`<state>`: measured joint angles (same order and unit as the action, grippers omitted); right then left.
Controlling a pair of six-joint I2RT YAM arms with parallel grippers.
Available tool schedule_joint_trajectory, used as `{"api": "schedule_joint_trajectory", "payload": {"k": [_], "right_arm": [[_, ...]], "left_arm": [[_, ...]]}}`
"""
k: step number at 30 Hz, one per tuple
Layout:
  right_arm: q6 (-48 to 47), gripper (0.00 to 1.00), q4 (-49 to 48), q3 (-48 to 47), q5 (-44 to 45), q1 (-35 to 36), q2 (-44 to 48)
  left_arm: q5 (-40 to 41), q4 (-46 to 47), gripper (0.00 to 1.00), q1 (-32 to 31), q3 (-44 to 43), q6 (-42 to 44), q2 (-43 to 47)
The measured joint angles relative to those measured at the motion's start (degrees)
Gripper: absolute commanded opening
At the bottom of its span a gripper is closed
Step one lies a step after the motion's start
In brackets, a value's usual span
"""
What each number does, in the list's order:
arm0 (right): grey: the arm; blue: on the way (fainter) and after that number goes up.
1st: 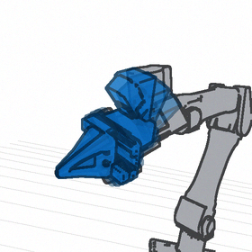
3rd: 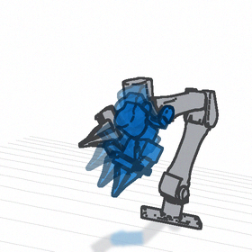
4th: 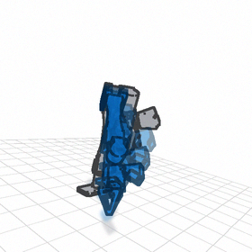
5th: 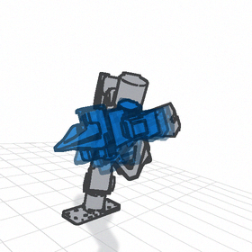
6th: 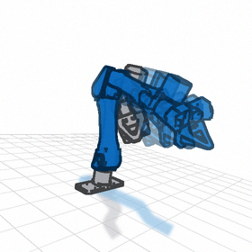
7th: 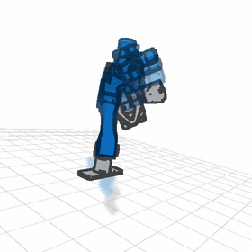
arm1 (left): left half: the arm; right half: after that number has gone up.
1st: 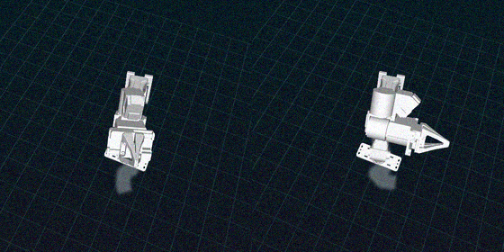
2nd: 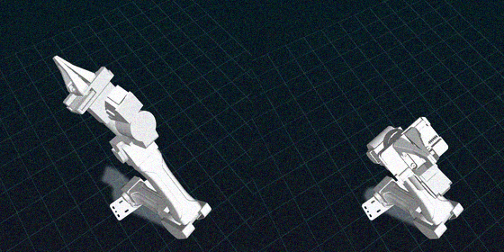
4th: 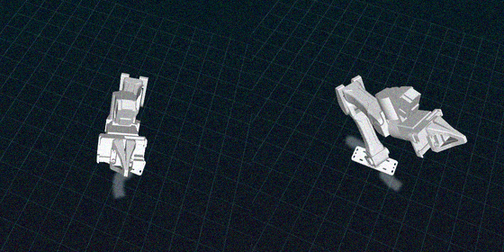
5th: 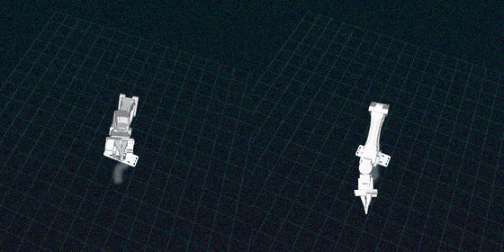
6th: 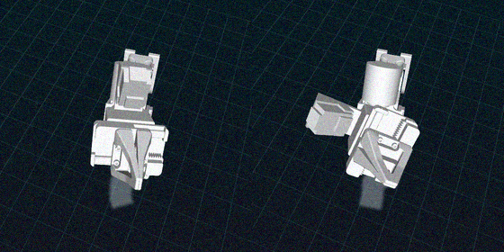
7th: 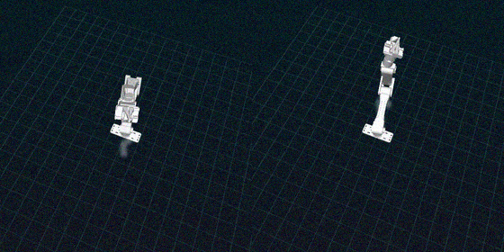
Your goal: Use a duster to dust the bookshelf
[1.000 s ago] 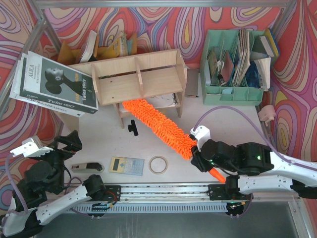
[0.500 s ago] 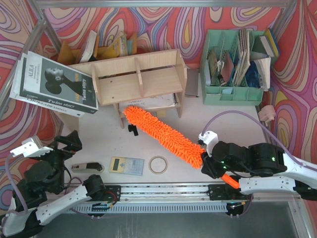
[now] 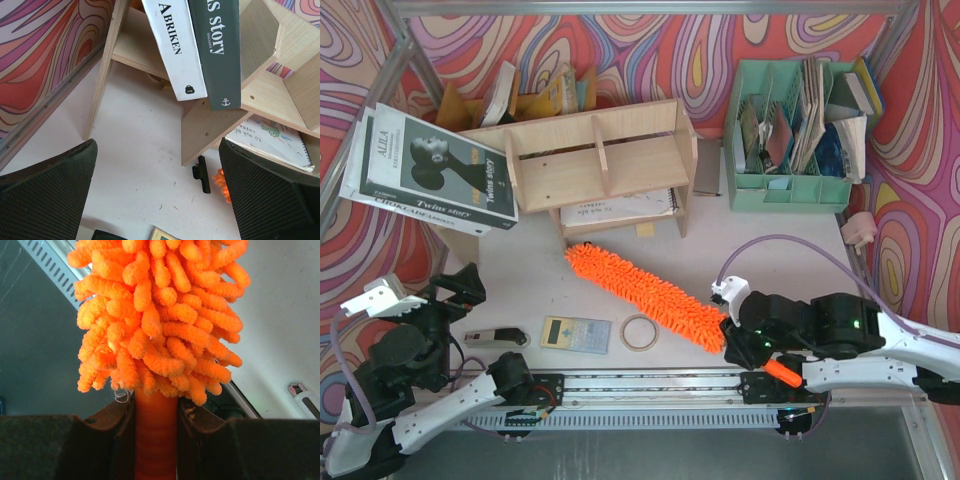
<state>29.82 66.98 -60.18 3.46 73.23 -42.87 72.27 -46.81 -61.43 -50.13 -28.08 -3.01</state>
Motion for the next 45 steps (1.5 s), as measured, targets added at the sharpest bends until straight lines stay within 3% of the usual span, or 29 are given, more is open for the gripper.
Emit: {"api": "schedule_joint_trajectory", "payload": {"k": [26, 45], "right_arm": [[3.2, 0.0, -14.7, 8.6, 9.6, 0.0, -11.1], [10.3, 0.0, -21.4, 15.3, 18.3, 0.0, -12.1]], "left_arm": [[0.0, 0.0, 0.99, 0.0, 0.0, 0.0, 0.0], [0.0, 0.0, 0.99, 0.0, 0.0, 0.0, 0.0]]}}
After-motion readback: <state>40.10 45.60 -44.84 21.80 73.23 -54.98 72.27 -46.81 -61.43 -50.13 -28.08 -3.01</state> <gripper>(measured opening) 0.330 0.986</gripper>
